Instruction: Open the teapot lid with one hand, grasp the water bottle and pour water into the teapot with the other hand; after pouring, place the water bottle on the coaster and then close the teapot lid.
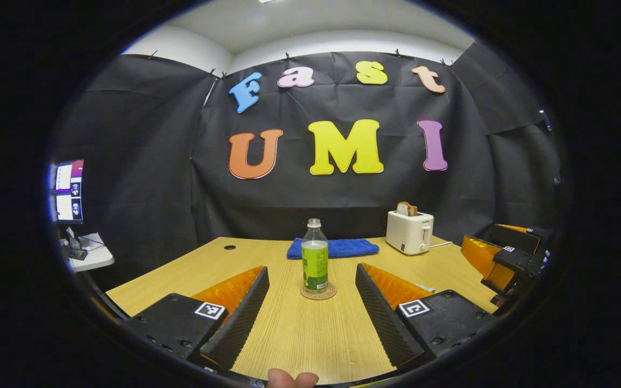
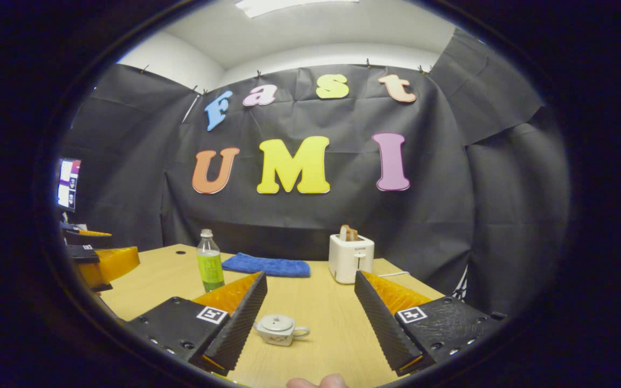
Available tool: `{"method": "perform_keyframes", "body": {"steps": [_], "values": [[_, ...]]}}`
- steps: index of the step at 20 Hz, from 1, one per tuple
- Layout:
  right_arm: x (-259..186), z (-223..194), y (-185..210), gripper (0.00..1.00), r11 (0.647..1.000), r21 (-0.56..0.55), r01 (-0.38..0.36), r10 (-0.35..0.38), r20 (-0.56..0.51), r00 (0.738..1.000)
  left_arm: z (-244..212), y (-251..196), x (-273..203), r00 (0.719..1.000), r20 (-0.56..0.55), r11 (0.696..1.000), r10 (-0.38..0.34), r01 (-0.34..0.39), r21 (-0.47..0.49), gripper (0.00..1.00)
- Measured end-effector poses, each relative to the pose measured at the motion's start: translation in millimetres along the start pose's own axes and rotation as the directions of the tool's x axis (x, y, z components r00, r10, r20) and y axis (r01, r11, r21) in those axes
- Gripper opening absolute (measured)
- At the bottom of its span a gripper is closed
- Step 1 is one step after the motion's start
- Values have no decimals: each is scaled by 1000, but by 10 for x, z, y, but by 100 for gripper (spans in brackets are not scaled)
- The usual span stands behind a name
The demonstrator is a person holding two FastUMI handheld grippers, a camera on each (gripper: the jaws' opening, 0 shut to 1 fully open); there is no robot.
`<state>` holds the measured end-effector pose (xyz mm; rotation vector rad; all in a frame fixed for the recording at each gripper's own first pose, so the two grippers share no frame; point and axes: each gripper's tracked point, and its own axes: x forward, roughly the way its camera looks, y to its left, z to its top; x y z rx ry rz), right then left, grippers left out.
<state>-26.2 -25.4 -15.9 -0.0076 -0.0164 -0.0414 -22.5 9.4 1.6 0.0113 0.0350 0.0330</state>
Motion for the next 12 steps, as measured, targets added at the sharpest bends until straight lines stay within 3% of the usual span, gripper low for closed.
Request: {"method": "perform_keyframes", "body": {"steps": [12], "values": [[-15, 13, 152, 98, 1000, -26, 0, 0, -4, 1000, 21, 97, -28, 999, 29, 999, 34, -35, 20, 100]]}}
